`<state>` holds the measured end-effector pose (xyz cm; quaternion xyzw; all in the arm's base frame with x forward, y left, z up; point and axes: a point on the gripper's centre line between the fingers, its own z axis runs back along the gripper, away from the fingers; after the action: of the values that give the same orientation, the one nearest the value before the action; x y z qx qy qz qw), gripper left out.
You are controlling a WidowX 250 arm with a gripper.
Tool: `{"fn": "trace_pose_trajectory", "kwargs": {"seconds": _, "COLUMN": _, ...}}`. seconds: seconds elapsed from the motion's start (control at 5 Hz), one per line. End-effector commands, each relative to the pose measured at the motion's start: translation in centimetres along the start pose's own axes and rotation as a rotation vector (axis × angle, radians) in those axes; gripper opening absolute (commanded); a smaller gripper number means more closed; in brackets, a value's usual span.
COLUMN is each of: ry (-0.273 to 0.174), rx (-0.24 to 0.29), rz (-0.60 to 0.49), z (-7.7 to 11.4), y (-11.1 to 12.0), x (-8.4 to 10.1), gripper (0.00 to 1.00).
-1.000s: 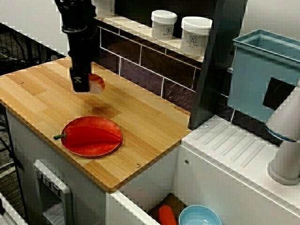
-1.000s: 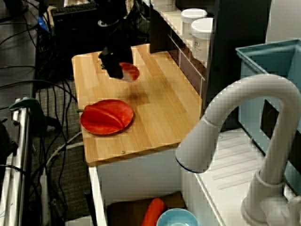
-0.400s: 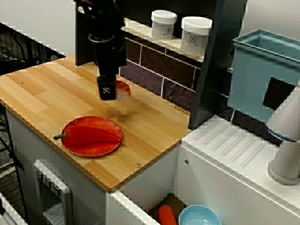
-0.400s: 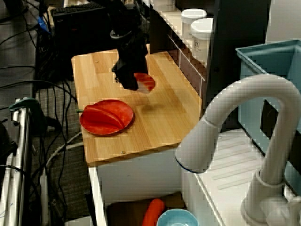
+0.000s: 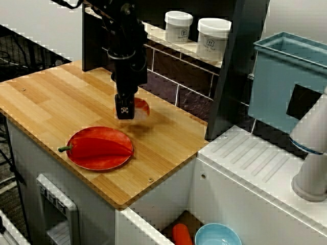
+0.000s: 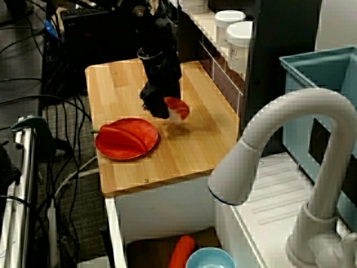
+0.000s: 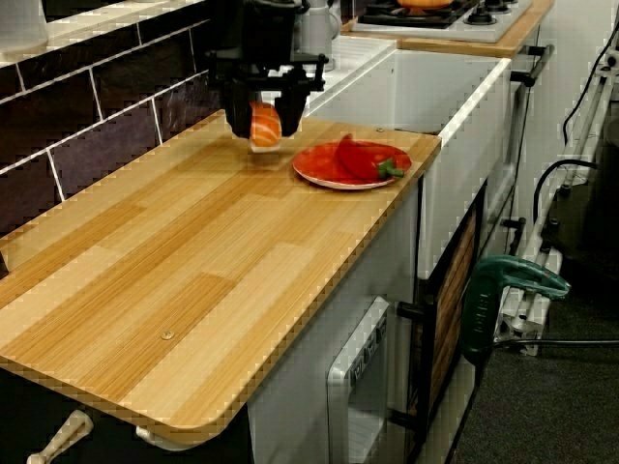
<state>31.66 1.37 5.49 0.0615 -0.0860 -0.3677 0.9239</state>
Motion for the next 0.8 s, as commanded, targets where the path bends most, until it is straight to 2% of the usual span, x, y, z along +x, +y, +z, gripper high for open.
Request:
{"fn": "trace_pose_trajectory", "kwargs": {"seconds": 0.0, "ry": 0.02, "rx": 0.043, "rz": 0.037, "z": -0.2, "y": 0.7, "x": 0.6, "gripper": 0.0}}
{"fn": "trace_pose_trajectory", "kwargs": {"seconds": 0.2, "ry": 0.013, "rx": 0.033, "rz": 0.071, "z": 0.1, "y": 0.7, "x": 0.3, "gripper": 1.0}}
{"fn": "trace_pose_trajectory", "kwargs": {"seconds": 0.6, "ry": -0.02, "rx": 0.004, "rz": 0.107, "z": 2.3, "y": 1.8, "x": -0.6, "gripper": 1.0}}
